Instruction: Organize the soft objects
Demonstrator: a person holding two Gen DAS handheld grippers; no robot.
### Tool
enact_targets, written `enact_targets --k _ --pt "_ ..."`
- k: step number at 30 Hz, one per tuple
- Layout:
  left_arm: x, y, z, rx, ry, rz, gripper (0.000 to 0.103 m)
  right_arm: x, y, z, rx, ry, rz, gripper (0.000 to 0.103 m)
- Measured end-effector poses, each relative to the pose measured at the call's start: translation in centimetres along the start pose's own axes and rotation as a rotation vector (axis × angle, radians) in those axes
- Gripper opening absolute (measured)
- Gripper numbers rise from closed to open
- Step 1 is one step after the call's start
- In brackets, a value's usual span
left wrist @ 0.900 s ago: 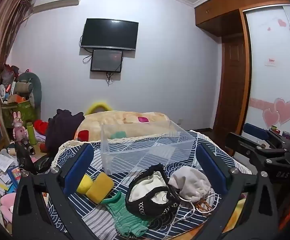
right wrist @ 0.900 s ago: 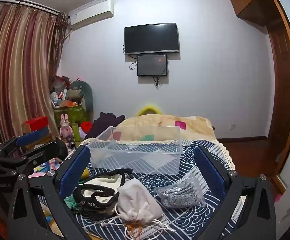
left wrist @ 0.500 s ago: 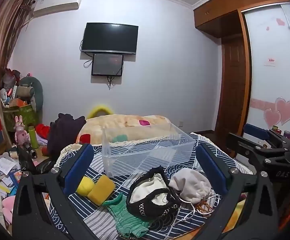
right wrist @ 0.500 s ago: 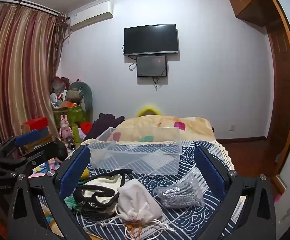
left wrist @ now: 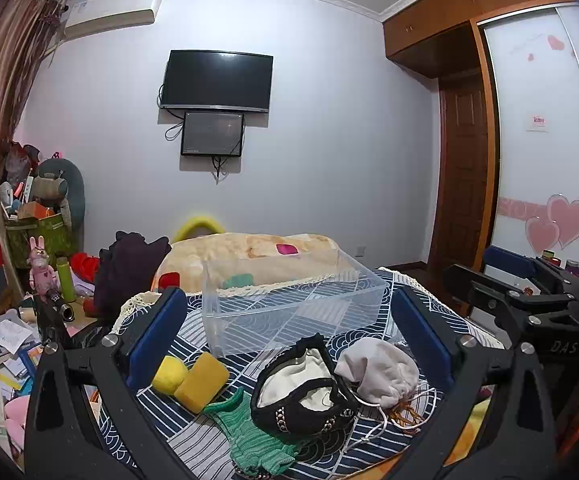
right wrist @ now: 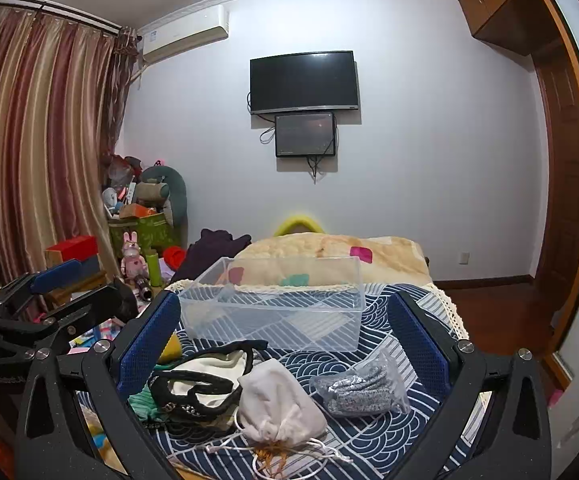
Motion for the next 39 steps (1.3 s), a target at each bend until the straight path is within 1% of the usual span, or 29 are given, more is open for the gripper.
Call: enact_targets --k 39 --pt "-0.11 -0.01 0.36 -0.006 -0.009 0.006 0.103 0.39 0.55 0.41 0.016 -0.008 -0.008 0.103"
Point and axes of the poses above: each gripper's, at about its wrist camera, not at the fingertips, and z roughly against the way its jaws point, y to its left, x to its top, the point moved 4 cm from there along -z, roughly the way its jaws point, and after that the axes turned 3 degrees about z, right-handed, at the moved point
